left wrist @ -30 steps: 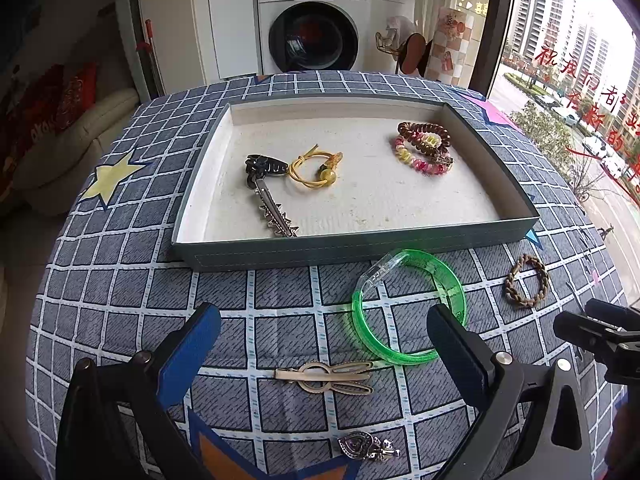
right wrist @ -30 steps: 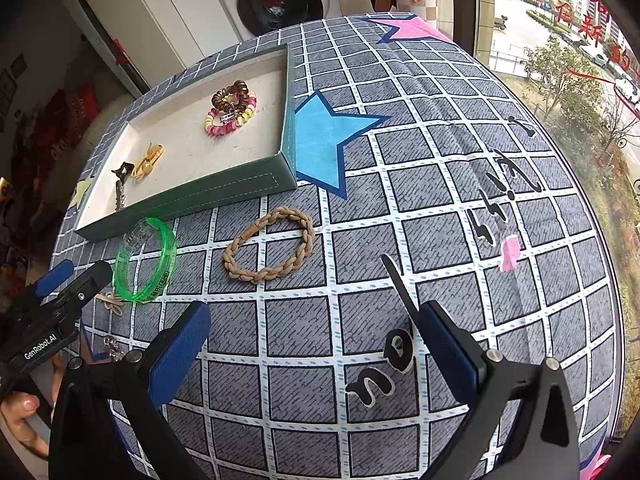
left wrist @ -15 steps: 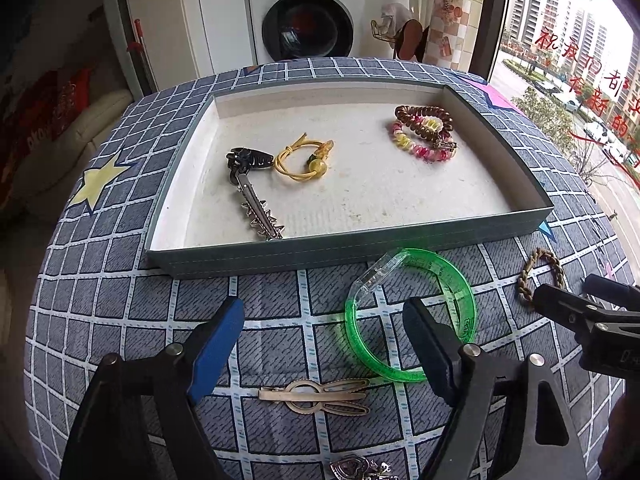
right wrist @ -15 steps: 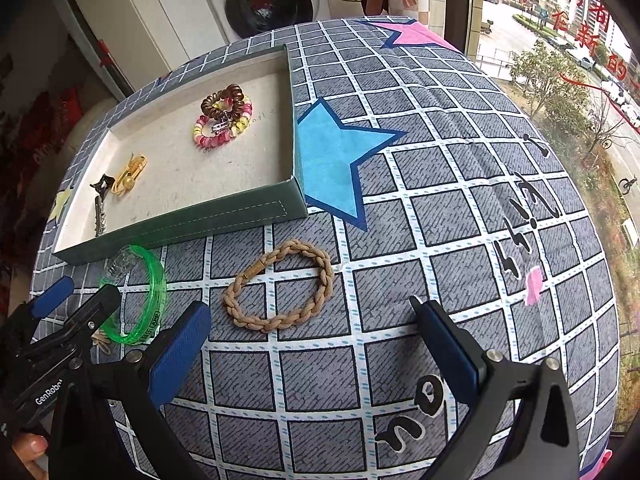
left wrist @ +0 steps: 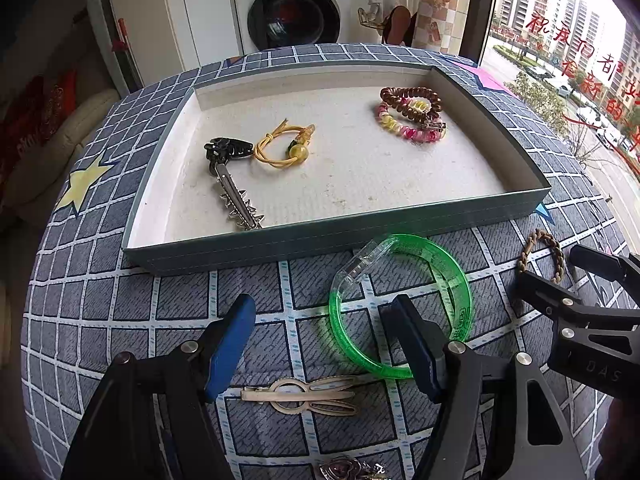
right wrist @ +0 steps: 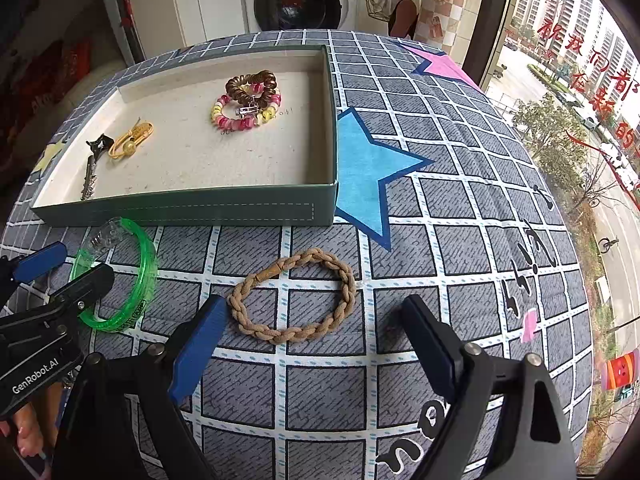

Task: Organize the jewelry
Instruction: 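Grasp the green bangle with the left gripper while the right gripper grasps the braided brown bracelet, then carry the green bangle into the tray while the right gripper carries the braided bracelet there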

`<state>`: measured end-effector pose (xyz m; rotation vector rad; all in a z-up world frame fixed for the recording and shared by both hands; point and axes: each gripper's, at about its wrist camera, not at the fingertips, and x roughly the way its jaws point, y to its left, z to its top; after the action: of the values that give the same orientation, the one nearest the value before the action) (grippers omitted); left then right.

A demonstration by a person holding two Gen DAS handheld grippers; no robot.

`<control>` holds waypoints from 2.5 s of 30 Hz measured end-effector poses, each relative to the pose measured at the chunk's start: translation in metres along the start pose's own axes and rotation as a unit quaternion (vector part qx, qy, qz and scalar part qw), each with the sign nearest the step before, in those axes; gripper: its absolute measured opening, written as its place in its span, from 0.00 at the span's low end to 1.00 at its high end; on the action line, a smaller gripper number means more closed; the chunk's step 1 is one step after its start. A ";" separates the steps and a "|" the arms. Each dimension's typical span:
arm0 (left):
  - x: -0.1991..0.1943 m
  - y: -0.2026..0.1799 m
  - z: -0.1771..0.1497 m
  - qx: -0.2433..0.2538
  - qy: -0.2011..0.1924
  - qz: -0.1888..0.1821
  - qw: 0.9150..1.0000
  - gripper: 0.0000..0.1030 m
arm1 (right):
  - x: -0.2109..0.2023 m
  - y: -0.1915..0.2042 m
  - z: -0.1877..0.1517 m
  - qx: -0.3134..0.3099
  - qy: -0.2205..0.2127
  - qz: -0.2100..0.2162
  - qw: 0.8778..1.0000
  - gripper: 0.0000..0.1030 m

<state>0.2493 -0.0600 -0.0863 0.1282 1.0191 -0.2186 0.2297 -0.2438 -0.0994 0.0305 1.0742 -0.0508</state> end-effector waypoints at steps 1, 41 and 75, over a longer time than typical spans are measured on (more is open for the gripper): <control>0.000 -0.001 0.000 0.001 0.001 -0.003 1.000 0.80 | -0.002 0.000 -0.001 -0.002 -0.001 0.001 1.000 0.75; -0.070 0.002 -0.005 0.000 -0.064 -0.056 0.996 0.19 | -0.071 -0.028 -0.009 0.001 -0.040 0.110 0.993 0.12; 0.009 0.027 0.088 -0.029 -0.054 -0.005 0.998 0.19 | 0.004 0.005 0.107 -0.009 -0.038 0.130 0.991 0.12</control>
<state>0.3336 -0.0532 -0.0486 0.0586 0.9176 -0.2028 0.3262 -0.2438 -0.0518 0.1509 0.9876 0.1922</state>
